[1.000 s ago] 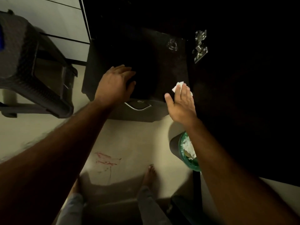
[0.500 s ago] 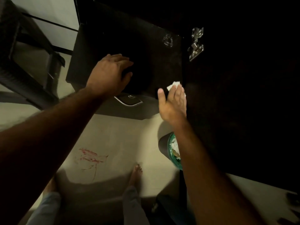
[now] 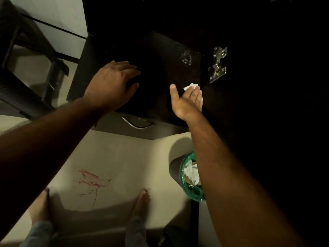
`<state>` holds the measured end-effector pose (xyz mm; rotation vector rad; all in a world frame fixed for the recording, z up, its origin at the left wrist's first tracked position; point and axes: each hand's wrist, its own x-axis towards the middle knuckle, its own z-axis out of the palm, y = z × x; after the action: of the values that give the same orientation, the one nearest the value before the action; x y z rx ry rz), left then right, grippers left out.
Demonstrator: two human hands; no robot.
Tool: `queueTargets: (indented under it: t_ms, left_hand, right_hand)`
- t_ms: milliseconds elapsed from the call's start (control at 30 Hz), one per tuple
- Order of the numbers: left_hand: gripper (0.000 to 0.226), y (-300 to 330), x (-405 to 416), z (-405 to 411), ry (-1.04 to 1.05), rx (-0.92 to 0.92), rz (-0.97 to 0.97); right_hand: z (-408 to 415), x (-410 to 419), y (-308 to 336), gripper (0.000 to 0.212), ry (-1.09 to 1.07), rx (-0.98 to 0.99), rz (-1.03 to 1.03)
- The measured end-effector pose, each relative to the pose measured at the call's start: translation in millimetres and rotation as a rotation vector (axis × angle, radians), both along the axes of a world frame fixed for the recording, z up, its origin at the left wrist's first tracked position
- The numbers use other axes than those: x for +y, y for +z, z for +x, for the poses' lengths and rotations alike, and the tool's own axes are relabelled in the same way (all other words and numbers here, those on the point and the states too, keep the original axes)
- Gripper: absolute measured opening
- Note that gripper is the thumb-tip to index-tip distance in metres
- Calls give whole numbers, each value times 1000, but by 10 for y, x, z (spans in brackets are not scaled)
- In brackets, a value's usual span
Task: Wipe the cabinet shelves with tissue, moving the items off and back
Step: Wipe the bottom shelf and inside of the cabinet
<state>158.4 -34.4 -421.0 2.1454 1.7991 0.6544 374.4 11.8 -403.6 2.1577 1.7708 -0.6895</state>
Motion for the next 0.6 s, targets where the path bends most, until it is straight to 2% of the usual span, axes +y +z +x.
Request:
queueTargets:
  t_ms: [333, 600]
  left_hand:
    - [43, -40, 486, -23, -28, 19, 25]
    - [42, -68, 733, -147, -49, 8, 42]
  right_hand:
    - [-182, 758, 19, 92, 0, -7, -13]
    - [-277, 1308, 78, 96, -117, 56, 30]
